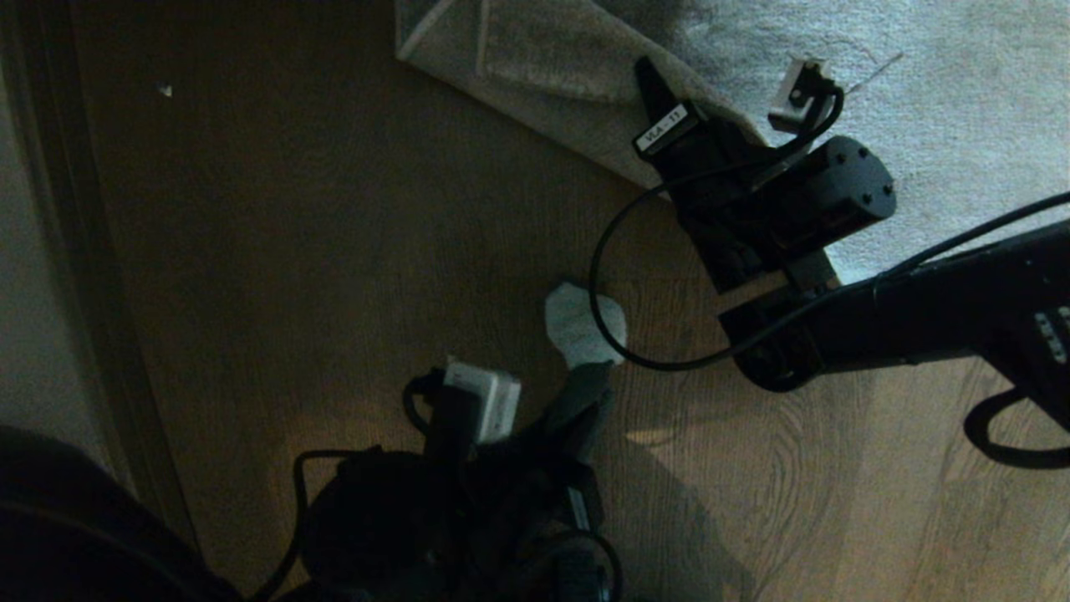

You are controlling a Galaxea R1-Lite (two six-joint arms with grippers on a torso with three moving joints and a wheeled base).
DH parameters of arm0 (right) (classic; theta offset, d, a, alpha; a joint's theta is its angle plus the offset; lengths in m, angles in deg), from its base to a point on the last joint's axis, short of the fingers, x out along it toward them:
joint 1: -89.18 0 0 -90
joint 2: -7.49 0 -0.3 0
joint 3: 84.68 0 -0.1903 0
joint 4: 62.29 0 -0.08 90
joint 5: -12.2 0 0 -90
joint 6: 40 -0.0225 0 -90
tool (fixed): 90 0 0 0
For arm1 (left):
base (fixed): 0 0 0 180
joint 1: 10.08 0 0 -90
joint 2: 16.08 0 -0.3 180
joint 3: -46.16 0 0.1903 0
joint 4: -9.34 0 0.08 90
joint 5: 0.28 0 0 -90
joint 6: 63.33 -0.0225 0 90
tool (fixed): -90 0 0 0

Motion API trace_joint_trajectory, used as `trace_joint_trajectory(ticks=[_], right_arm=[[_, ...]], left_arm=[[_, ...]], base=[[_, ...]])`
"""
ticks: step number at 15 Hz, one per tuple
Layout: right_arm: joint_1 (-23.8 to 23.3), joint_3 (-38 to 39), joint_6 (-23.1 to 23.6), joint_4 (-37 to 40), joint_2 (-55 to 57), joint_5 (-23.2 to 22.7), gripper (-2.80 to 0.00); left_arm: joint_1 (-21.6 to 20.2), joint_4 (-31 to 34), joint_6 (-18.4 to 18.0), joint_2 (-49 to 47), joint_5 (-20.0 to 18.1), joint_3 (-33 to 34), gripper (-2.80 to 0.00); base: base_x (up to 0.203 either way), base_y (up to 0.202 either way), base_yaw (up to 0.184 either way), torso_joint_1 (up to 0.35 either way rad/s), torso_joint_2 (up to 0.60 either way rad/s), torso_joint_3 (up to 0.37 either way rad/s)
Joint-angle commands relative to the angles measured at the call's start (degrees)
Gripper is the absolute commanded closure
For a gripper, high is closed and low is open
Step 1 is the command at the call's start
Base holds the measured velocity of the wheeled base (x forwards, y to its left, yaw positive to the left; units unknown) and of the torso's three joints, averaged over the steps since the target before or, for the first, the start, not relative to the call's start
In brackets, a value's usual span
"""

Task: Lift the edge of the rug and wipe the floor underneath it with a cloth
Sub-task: Wipe the floor under the carpet with a rag

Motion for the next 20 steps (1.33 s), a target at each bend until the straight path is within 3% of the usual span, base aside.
trace_joint_trajectory(ticks=[1, 12, 15, 20], right_arm=[[0.07, 0.06, -0.16, -2.77, 0.09, 0.08, 0.00], [0.01, 0.06, -0.16, -2.77, -0.08, 0.08, 0.00], [0.01, 0.06, -0.16, -2.77, 0.00, 0.08, 0.00], [0.10, 0.06, -0.16, -2.77, 0.27, -0.01, 0.00]], left_arm=[[2.73, -2.70, 0.16, 0.04, 0.51, 0.12, 0.00], [1.71, -2.70, 0.37, -0.92, 0.51, 0.20, 0.00], [-1.98, -2.70, 0.46, -0.92, 0.25, -0.06, 0.00], [-11.87, -2.70, 2.38, -1.27, -1.45, -0.23, 0.00]], base=[[0.000, 0.000, 0.000, 0.000, 0.00, 0.000], [0.000, 0.000, 0.000, 0.000, 0.00, 0.000], [0.000, 0.000, 0.000, 0.000, 0.00, 0.000], [0.000, 0.000, 0.000, 0.000, 0.00, 0.000]])
